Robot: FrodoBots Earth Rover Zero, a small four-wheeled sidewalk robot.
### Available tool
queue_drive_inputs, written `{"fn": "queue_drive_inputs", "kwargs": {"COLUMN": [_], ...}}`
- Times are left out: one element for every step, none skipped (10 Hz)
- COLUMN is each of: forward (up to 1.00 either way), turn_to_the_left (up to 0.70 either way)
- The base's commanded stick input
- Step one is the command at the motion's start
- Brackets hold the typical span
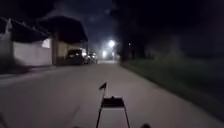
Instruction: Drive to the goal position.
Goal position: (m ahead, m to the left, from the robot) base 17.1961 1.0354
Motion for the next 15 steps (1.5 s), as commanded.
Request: {"fn": "queue_drive_inputs", "kwargs": {"forward": [0.5,0.5,0.5,0.5,0.5,0.5,0.5,0.5,0.5,0.5,0.5,0.5,0.5,0.5,0.5], "turn_to_the_left": [0.0,0.0,0.0,0.0,0.0,0.0,0.0,0.0,0.0,0.0,0.0,0.0,0.0,0.0,0.0]}}
